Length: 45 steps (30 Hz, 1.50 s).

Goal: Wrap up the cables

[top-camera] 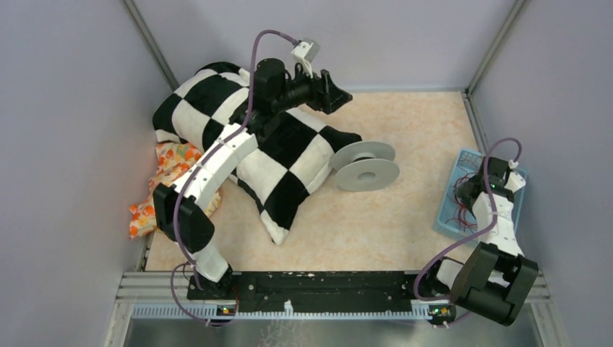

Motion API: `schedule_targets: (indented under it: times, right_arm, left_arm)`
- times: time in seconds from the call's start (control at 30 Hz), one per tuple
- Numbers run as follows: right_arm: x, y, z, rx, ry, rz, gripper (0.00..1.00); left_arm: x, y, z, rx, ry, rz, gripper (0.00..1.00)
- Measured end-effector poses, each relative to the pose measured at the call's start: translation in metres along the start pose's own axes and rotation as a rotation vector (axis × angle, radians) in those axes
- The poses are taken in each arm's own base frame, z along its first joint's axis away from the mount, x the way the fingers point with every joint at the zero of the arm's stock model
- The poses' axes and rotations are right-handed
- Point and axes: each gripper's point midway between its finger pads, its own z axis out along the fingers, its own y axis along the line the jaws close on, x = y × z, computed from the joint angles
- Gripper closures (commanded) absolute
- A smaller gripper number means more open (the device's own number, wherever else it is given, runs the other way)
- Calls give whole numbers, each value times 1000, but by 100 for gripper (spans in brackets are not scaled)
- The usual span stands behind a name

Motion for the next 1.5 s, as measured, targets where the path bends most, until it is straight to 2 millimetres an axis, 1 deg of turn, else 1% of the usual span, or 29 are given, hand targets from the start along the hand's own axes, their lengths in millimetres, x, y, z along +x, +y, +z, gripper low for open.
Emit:
schedule_targets:
  times: [0.07, 0.13, 0.23, 0.4, 0.5, 0.67, 0.7, 0.73, 0.77, 0.8, 0.93, 1.03, 1.07, 1.1, 1.13, 1.2, 1.23, 1.3, 1.37, 1.43, 1.5]
  right_arm:
    - [4, 2, 4, -7, 17, -2, 39]
    - [3, 5, 8, -13, 18, 1, 44]
    - [2, 8, 13, -13, 14, 6, 49]
    - [1, 5, 18, 13, 13, 2, 55]
    - [0, 3, 19, 24, 5, 3, 61]
    - [-4, -1, 20, 37, -7, 13, 63]
    - [-5, -1, 21, 38, -11, 17, 64]
    - [-5, -1, 22, 40, -10, 19, 70]
    - [-5, -1, 23, 42, -8, 19, 81]
    - [-4, -2, 25, 45, -3, 17, 100]
    - [-3, -4, 26, 58, 1, 16, 100]
    - [-6, -6, 19, 67, 2, 14, 100]
    - [-11, -5, 12, 60, -10, 19, 100]
    - [-20, -2, 4, 44, -34, 27, 100]
    - [-32, 1, -8, 23, -67, 40, 100]
    - [-64, 12, -37, -40, -155, 73, 100]
    - [-80, 18, -53, -74, -200, 90, 100]
    - [-121, 34, -99, -173, -305, 136, 100]
    - [-156, 46, -141, -260, -397, 169, 100]
    - [-185, 57, -185, -353, -482, 197, 100]
    - [-207, 65, -228, -444, -555, 211, 100]
  left_arm:
    - [-9, -8, -8, 1, -14, -15, 22]
    - [-14, -14, -13, 4, -20, -22, 22]
    - [-18, -19, -18, 9, -25, -24, 22]
    - [-17, -21, -21, 6, -16, -26, 21]
    - [-15, -21, -23, 4, -14, -23, 22]
    - [-15, -22, -25, 6, -14, -20, 22]
    - [-15, -22, -25, 6, -14, -20, 21]
    - [-15, -23, -25, 7, -14, -20, 21]
    - [-15, -23, -25, 10, -12, -19, 21]
    - [-14, -23, -26, 13, -10, -19, 21]
    - [-11, -26, -27, 23, 19, -26, 22]
    - [-12, -29, -27, 33, 23, -27, 22]
    - [-12, -29, -27, 34, 22, -26, 22]
    - [-12, -29, -27, 35, 22, -27, 22]
    - [-12, -30, -27, 37, 23, -30, 25]
    - [-13, -32, -27, 47, 20, -33, 32]
    - [-14, -33, -27, 52, 19, -35, 34]
    - [-15, -35, -28, 69, 19, -32, 34]
    - [-16, -35, -29, 79, 20, -31, 33]
    - [-16, -32, -30, 79, 21, -34, 32]
    - [-17, -25, -33, 71, 22, -48, 31]
